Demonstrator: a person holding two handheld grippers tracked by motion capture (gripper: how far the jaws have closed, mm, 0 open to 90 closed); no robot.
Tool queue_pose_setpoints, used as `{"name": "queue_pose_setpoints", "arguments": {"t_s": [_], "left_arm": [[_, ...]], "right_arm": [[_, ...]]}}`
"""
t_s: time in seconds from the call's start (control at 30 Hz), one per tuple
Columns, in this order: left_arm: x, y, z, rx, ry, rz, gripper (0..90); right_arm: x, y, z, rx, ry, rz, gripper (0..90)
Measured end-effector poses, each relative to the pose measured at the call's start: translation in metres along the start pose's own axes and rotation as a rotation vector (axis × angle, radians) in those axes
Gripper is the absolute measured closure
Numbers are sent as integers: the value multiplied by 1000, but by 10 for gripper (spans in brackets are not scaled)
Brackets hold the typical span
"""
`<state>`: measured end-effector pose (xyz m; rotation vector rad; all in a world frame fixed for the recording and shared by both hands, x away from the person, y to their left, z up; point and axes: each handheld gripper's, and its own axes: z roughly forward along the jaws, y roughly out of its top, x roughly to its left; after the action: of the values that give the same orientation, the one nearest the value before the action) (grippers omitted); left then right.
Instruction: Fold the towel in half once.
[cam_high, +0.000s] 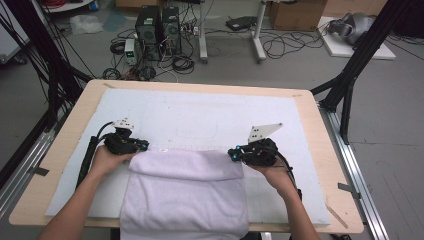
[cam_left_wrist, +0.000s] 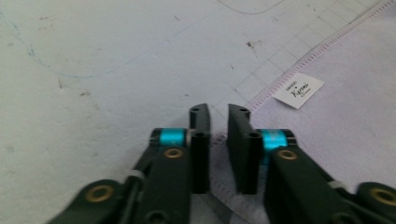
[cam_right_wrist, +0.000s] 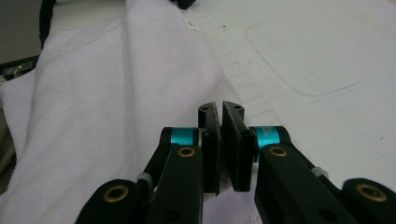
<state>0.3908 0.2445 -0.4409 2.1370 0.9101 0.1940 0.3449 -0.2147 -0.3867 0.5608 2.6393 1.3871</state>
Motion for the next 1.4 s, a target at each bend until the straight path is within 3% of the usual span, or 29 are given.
{"name": "queue_pose_setpoints", "arguments": {"t_s": [0.13,0.27,0.47,0.57,0.67,0.77,0.9,1.0,1.07,1.23,1.4], "left_arm": [[-2,0,-4,-4,-4,22,873],[-5,4,-15,-57,1,28,875],[-20,7,-46,-134,2,63,875],[-37,2,-68,-190,20,106,873],[-55,-10,-83,-208,33,144,872],[-76,-29,-96,-232,6,172,872],[-101,-54,-107,-215,-40,227,858],[-110,-65,-111,-204,-67,233,760],[-111,-65,-111,-200,-61,240,704],[-98,-52,-100,-208,-26,222,655],[-77,-39,-79,-189,10,192,621]], "right_arm": [[0,0,0,-6,0,4,856],[1,0,-4,-12,-6,2,855],[5,2,-12,-38,-11,-9,855],[12,4,-19,-47,-10,-27,855],[25,4,-28,-57,-6,-49,857],[41,-2,-36,-62,4,-64,857],[71,-16,-45,-42,32,-90,855],[88,-24,-51,-40,62,-95,812],[93,-26,-56,-53,59,-109,798],[79,-20,-53,-54,23,-85,746],[46,-17,-33,-3,-29,-56,686]]}}
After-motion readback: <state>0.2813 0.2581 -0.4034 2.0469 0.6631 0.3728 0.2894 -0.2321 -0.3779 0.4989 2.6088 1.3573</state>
